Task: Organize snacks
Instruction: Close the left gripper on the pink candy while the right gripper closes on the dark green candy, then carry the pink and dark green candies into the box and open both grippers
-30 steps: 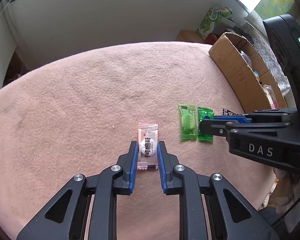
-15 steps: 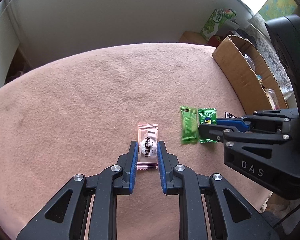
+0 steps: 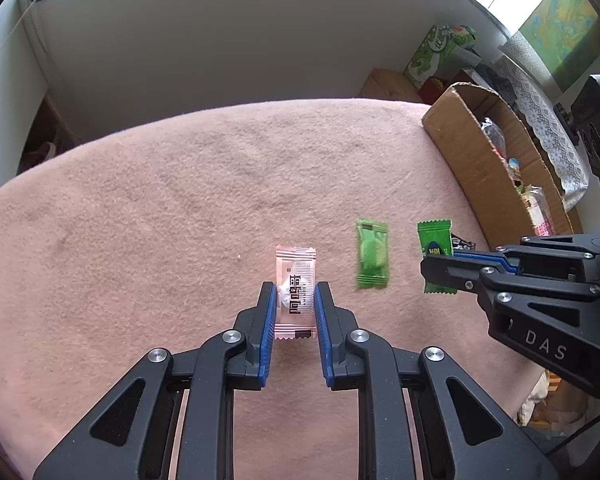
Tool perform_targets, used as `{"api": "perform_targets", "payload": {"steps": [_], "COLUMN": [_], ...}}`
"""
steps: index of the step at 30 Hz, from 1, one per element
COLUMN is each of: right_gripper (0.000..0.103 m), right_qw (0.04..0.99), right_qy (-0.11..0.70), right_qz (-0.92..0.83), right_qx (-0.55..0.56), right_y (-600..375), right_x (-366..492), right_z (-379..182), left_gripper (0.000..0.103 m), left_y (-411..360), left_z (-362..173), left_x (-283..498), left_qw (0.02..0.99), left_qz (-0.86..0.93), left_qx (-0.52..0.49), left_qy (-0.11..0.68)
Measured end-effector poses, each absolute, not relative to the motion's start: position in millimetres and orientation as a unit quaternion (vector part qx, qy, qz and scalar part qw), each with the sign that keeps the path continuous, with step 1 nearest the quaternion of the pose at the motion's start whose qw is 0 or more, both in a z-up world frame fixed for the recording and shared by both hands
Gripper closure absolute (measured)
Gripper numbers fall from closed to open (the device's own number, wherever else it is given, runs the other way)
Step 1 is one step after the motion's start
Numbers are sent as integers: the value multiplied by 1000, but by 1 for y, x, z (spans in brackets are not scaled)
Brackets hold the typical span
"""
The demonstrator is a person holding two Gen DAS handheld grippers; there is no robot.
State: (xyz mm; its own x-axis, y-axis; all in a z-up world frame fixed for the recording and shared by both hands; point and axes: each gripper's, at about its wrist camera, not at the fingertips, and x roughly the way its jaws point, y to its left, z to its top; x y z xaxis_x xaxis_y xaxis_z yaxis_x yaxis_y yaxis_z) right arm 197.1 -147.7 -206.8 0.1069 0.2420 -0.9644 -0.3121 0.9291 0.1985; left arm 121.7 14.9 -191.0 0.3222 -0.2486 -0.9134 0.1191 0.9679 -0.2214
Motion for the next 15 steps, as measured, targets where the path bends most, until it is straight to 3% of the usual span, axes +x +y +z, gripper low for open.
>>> {"api": "perform_targets", "payload": {"steps": [15], "right_gripper": [97], "right_qw": [772], "right_qy": [608], "right_qz": [187], "right_qx": [10], "right_y": [-201], "right_x": [188], "right_z": [-157], "left_gripper": [86], "left_y": [-24], "left_z": [-143], "left_x": [133], "left_qw": [828], "left_qz": [-137], "left_qx": [-35], "left_qy": [542]}}
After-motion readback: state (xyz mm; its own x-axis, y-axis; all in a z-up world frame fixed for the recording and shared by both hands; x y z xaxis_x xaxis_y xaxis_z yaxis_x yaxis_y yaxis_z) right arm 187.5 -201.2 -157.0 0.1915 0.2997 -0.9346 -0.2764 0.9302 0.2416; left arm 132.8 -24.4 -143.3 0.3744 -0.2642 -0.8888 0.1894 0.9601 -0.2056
